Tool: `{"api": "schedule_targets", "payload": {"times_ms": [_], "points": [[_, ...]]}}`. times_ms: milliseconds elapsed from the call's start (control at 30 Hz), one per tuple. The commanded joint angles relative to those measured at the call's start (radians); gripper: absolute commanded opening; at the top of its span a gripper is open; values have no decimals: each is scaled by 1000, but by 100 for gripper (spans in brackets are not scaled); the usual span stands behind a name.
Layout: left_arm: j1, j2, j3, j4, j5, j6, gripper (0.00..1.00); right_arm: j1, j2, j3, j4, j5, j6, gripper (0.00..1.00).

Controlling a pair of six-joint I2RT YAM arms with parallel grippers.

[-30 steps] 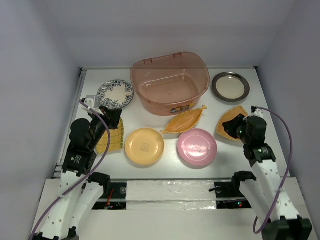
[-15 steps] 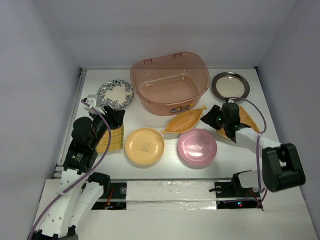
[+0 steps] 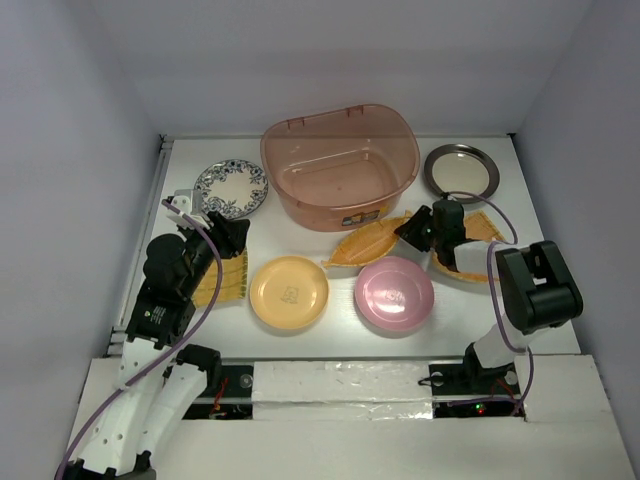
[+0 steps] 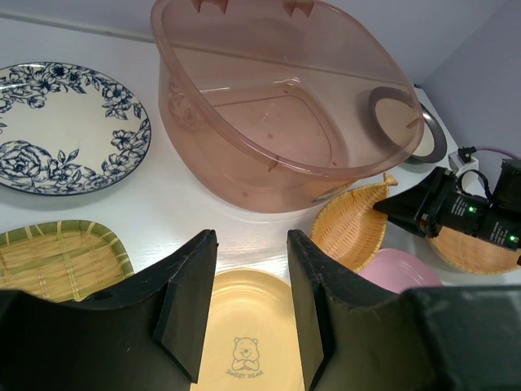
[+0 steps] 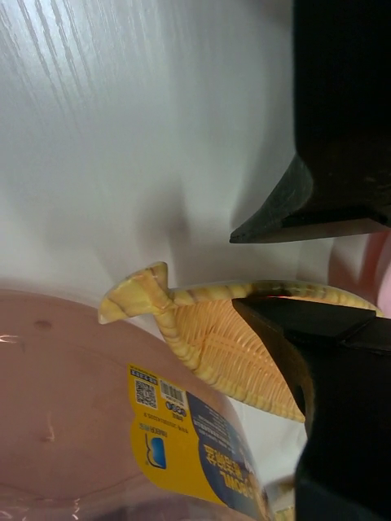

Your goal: Place the plates into the plastic bin on the countertop

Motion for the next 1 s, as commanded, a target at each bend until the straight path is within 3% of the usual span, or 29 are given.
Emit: {"api": "schedule_targets", "payload": {"times_ms": [0,133,233,333,600,800,967], "points": [[-4,-6,10,30,-3,3,38,12,19,20,122,-6,31,37],[-4,-8,10,31,-3,3,38,12,33,9,156,-8,37,31],[-4,-8,9,30,-6,3,38,12,33,-6,177,-22,46,12],[-4,-12,10,27,-15,3,38,12,-24,-39,193,-34,57,2],[-4,-20,17,19,-38,2,41,12,-367,-95,-14,-71,20,0],[-4,-28,26,-1,-99,-3,50,12,-671,-49,-241,-150,-4,0],[-4,-26,26,7,-93,-5,52,12,-649,169,-265,-169,-13,0]]}}
